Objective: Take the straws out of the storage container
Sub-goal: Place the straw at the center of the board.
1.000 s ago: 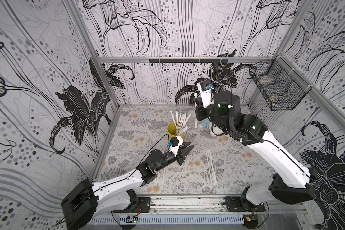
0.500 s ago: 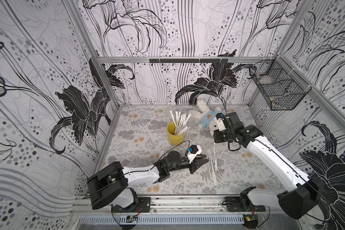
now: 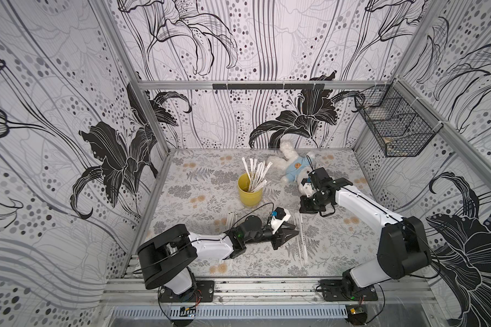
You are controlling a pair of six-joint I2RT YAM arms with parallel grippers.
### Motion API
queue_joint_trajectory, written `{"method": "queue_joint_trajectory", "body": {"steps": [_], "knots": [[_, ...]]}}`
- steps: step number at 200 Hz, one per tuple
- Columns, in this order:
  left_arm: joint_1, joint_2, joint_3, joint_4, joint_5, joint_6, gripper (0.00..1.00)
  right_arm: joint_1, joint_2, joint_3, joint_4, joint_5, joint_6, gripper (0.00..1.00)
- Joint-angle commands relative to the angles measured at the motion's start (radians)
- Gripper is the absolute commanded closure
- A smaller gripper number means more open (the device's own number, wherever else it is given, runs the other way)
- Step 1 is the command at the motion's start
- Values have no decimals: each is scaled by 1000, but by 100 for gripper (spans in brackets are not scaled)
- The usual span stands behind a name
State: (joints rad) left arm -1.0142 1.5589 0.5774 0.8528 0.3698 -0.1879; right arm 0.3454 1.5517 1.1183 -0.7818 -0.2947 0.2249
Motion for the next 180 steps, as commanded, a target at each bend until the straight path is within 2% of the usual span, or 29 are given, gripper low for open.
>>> {"method": "queue_joint_trajectory", "body": {"steps": [1,65,90,147,180], "knots": [[-2,18,28,30,20,-1,69,-5,42,36,-15,-28,-28,100],[-3,20,36,2,30,19,69,-11,111,60,-19,-12,-35,96],[-2,16,35,-5,28,25,69,-15,152,62,-20,-8,-38,91],[-1,11,35,-17,15,27,69,-17,147,55,-19,-7,-39,79],[-1,-15,29,-28,-3,39,70,-16,130,54,-23,-5,-40,77]]}}
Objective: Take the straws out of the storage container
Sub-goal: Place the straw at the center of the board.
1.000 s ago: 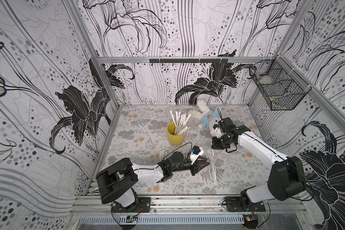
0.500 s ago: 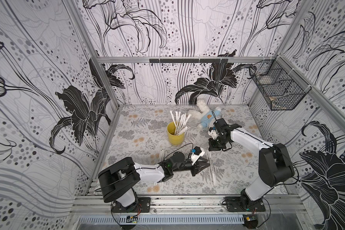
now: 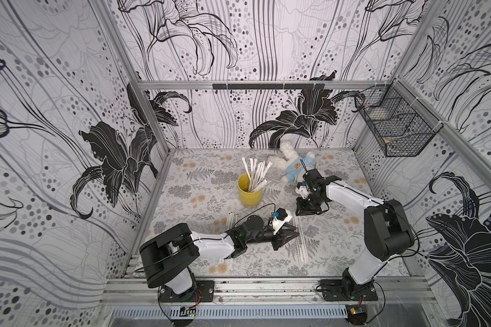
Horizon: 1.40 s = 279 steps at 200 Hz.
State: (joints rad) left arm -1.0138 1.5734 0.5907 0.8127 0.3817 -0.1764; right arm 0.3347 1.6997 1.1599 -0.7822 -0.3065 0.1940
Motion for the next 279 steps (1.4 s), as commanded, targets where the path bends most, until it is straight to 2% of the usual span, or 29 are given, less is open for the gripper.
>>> {"method": "queue_joint_trajectory", "body": {"steps": [1,28,62,138,194,279], "knots": [[-2,-30,15,12,-16,28,70,-5,-17,12,-23,7,-9,77],[-2,-67,4,0,-54,33,70,-5,-26,13,-22,4,-7,77],[1,-121,16,-70,-94,57,71,-6,-108,24,-6,16,1,77],[41,-246,71,-239,-210,94,73,20,-369,-18,200,1,35,64],[175,-254,124,-278,-204,86,74,136,-470,-49,442,29,-2,59],[464,-224,191,-350,-191,64,76,283,-405,-14,659,42,-96,59]]}}
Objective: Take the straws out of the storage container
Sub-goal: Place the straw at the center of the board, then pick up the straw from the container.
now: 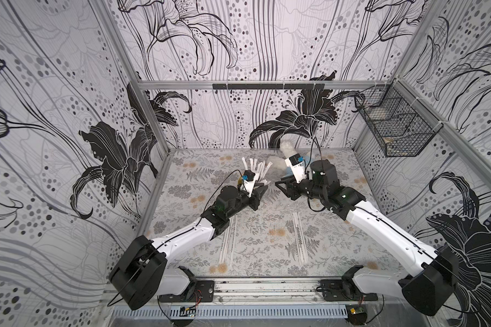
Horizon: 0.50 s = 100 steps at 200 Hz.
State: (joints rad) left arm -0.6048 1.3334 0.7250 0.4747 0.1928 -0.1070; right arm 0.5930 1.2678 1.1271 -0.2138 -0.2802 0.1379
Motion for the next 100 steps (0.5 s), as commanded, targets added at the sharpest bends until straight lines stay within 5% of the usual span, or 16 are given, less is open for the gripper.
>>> {"method": "queue_joint_trajectory", "body": {"steps": [1,46,79,100], "knots": [[56,17,58,-13,-2,-4,76,26,28,20,91,16,-40,59],[127,59,106,-46,20,27,76,47,53,48,119,40,-56,59],[142,43,93,-24,182,60,76,47,67,57,122,58,-70,60],[142,-2,65,-2,176,57,75,47,66,54,134,58,-70,60]]}}
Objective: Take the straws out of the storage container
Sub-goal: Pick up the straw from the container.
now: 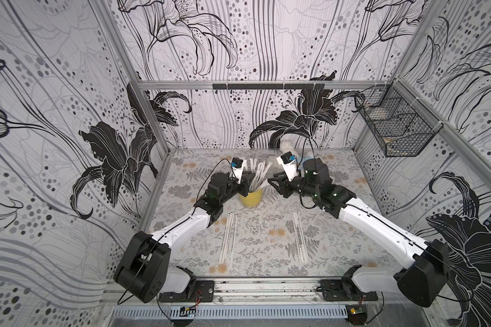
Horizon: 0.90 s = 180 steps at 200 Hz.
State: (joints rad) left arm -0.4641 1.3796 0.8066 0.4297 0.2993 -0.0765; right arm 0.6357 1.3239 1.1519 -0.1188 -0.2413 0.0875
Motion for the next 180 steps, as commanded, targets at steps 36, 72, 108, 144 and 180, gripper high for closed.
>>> {"method": "queue_joint_trajectory", "body": {"steps": [36,72,108,144,180], "knots": [[25,-64,-3,-1,-80,20,75,5,17,32,38,16,-21,60],[63,74,133,-127,-163,-54,71,4,30,42,35,8,-18,60],[93,183,207,-163,-175,-96,69,5,62,75,28,-16,-5,60],[121,240,230,-147,-123,-125,68,24,113,124,18,-19,-8,58],[133,275,250,-134,-45,-135,70,32,145,152,20,-18,-12,58]]}}
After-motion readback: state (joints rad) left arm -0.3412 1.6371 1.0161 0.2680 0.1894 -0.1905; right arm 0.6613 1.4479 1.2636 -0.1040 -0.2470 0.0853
